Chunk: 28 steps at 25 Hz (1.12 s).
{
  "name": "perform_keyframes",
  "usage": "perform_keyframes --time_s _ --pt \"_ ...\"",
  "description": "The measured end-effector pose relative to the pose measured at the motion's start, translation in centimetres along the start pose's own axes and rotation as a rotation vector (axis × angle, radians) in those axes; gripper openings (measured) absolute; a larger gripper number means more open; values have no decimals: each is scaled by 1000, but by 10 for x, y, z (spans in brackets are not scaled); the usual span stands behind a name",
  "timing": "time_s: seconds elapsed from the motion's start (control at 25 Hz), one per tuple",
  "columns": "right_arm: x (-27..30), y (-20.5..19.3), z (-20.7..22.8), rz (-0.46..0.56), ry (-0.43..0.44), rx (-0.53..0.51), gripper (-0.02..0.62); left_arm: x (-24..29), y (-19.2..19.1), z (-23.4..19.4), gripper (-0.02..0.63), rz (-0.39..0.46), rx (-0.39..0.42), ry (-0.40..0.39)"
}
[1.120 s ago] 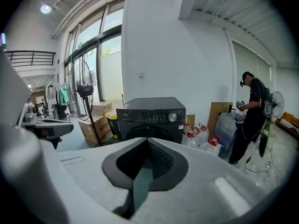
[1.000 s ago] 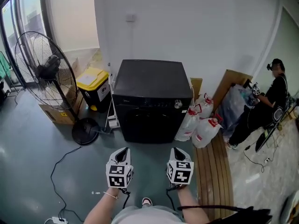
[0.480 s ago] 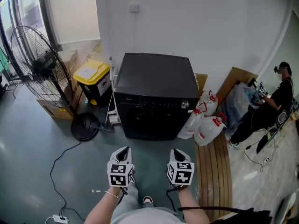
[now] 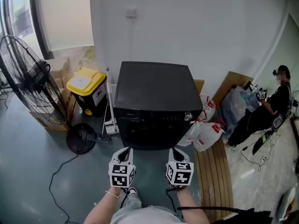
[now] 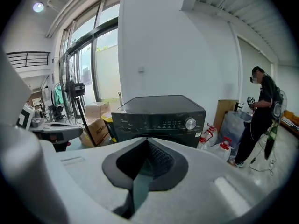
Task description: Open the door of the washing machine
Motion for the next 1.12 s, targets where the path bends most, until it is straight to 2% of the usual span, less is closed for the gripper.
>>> perform_keyframes --time_s 0.28,0.6,0.84,1.12 --pt "24 12 11 -5 -52 29 6 36 5 -16 6 -37 7 -11" --pt "47 16 39 -16 -50 35 6 61 2 -11 6 -75 -2 5" --pt "62 6 54 -50 -43 36 6 80 -16 -13 6 -113 -26 24" --pt "85 -24 69 -86 -24 58 6 110 -51 -23 6 -124 -59 51"
Point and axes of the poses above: the fingertips, and each gripper's own axes: x forward along the fingers, z to its right, y out of its top, the point moved 6 cm from there along -x, backward along the fingers, and after that the axes turned 12 degrees about y, right-handed, at the moved point
